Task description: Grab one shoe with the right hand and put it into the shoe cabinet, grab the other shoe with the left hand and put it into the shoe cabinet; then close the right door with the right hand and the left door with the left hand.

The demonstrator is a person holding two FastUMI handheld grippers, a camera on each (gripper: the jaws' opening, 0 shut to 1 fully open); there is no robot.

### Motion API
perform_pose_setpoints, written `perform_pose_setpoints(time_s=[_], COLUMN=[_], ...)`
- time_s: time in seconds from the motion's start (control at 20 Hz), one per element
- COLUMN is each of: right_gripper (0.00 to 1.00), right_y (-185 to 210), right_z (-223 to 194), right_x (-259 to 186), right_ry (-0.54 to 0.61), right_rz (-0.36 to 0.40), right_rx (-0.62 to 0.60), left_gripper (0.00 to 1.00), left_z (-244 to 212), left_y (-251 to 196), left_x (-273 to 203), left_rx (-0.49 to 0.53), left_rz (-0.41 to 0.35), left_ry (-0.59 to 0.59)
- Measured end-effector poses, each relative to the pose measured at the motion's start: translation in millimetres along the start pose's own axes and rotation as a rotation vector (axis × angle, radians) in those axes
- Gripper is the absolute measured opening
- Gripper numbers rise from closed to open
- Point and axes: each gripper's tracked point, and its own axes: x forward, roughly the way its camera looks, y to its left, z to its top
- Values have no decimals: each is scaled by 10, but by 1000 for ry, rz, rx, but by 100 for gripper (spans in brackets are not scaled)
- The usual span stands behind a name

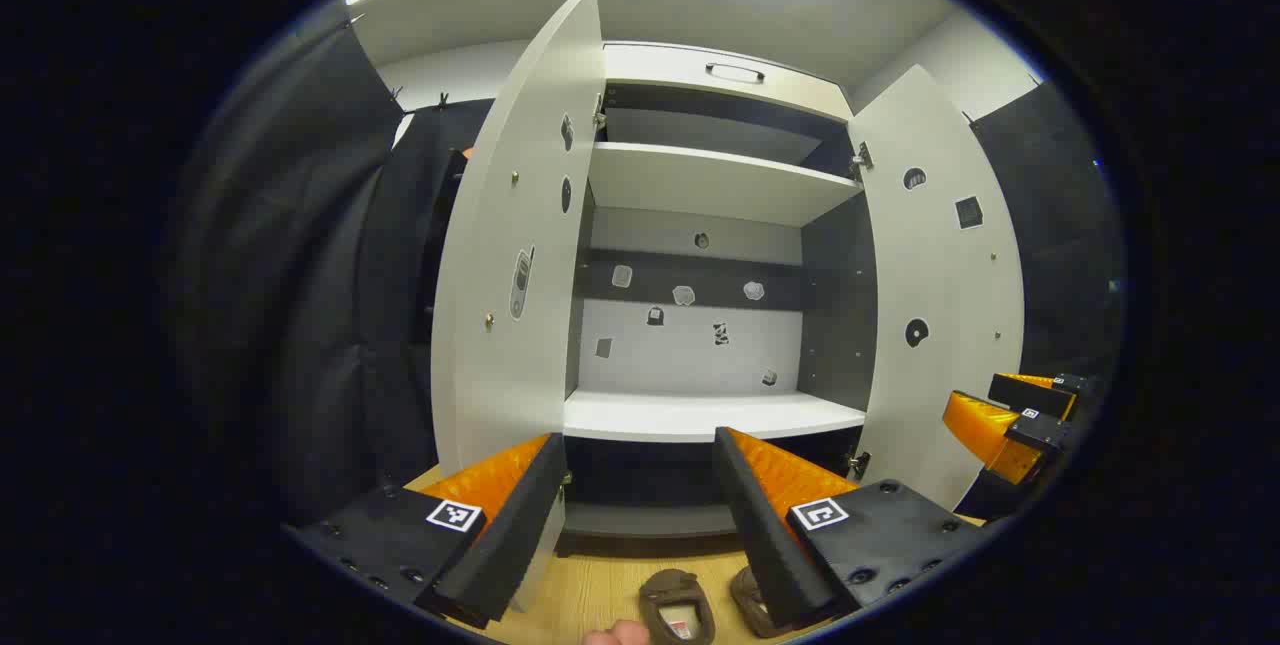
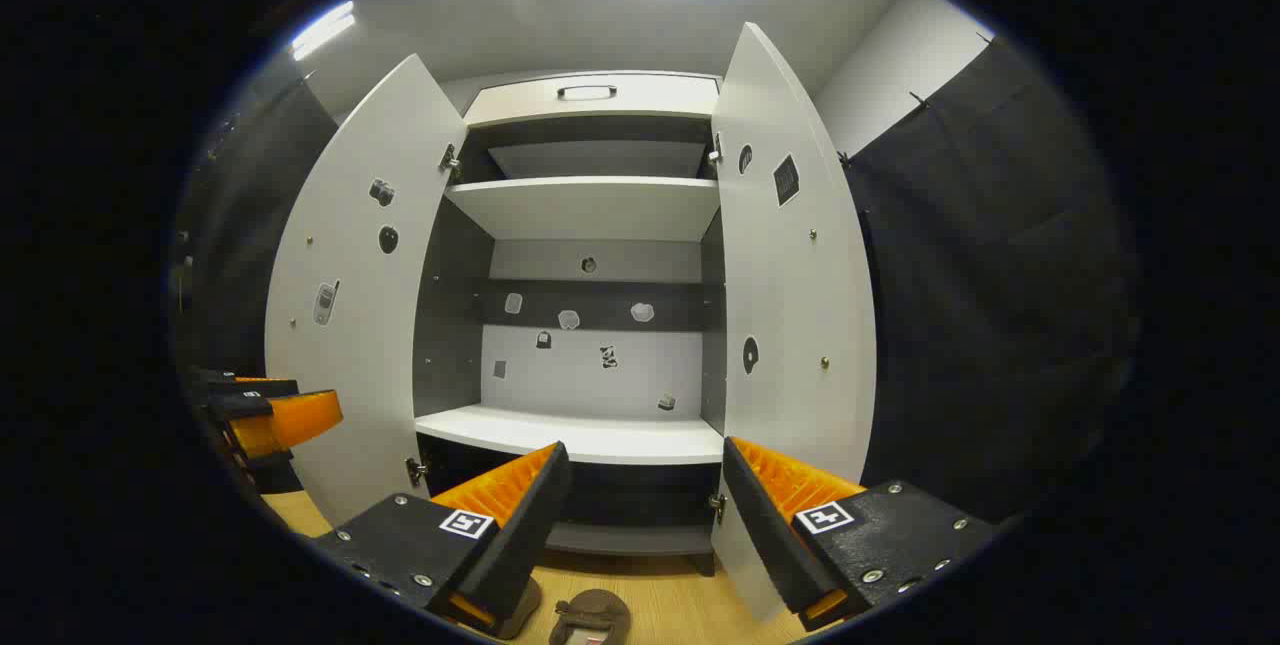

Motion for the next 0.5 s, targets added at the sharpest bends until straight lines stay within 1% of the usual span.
perform_pose_setpoints(time_s=[0.25, 0.3, 0.35, 0.5], right_gripper=[94, 94, 94, 94], right_y=[-13, -21, -21, -43], right_z=[46, 65, 80, 100], right_x=[9, 20, 16, 25], right_ry=[-17, -23, -27, -30], right_rz=[-2, -4, -4, -7], right_rx=[-17, -21, -23, -21], left_gripper=[96, 99, 97, 96], left_z=[-1, 9, 20, 42], left_y=[62, 69, 74, 98], left_x=[32, 19, 12, 7], left_rx=[-7, -7, -5, 6], left_rz=[20, 23, 25, 31], left_ry=[0, -5, -9, -16])
